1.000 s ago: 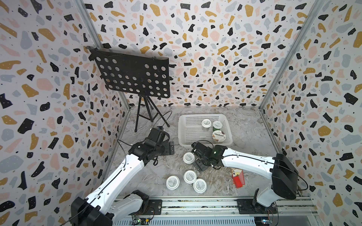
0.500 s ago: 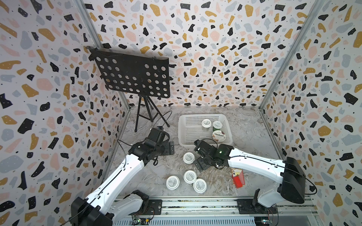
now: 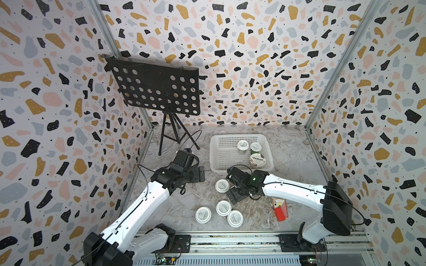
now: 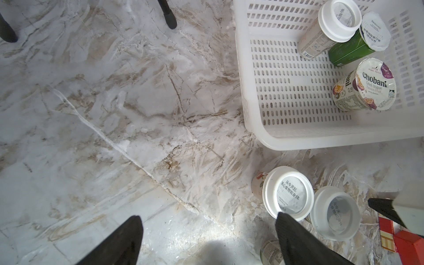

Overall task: Put the yogurt in the basket
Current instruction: Pick up the yogurt from the center of the board.

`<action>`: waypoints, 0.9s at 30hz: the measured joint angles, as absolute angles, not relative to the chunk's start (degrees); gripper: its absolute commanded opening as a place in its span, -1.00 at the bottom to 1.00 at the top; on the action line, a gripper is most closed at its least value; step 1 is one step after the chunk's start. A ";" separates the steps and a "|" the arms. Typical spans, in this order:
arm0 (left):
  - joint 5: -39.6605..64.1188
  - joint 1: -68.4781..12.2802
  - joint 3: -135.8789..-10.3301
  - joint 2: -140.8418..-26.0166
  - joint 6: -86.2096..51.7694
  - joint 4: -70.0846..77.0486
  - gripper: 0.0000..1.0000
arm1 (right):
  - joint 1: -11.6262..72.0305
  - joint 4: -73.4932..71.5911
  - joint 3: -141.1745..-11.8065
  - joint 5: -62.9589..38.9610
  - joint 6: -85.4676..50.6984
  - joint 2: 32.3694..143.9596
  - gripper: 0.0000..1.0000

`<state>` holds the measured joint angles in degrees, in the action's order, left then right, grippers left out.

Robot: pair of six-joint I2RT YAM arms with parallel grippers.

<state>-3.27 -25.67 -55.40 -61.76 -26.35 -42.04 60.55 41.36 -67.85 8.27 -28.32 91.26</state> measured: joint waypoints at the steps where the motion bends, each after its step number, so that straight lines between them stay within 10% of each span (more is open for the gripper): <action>1: -3.27 -25.67 -55.40 -61.73 -26.35 -42.04 0.89 | 60.42 41.36 -67.85 8.27 -28.32 91.33 0.99; 27: -2.44 -25.54 -55.40 -61.73 -26.35 -42.04 0.89 | 57.91 38.89 -68.71 6.02 -28.05 94.98 0.83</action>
